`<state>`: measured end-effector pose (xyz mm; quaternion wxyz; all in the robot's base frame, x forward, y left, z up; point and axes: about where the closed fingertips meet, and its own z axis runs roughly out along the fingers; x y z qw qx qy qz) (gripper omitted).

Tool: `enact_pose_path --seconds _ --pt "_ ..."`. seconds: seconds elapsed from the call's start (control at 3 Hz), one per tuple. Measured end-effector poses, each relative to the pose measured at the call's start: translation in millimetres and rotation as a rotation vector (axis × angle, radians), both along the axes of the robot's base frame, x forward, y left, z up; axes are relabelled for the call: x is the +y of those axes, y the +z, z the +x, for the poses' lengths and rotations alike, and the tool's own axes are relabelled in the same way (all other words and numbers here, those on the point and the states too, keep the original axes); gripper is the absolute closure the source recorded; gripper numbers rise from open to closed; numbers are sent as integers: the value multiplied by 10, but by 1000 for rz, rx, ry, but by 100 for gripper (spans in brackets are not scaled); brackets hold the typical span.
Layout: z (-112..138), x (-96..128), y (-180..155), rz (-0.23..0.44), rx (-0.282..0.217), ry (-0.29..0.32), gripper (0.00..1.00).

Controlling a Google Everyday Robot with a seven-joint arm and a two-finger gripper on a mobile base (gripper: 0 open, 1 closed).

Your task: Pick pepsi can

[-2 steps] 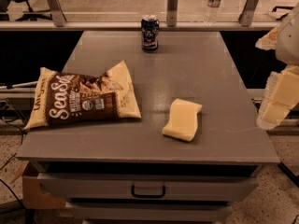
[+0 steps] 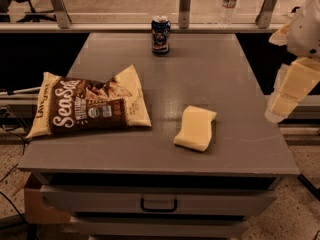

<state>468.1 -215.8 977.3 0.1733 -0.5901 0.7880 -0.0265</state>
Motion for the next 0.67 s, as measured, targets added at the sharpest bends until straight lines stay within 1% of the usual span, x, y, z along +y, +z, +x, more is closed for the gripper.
enact_pose_path --seconds 0.33,0.67 --pt "671 139 -103 64 -1 -21 0" --pt "1219 243 -191 177 -41 -141 0"
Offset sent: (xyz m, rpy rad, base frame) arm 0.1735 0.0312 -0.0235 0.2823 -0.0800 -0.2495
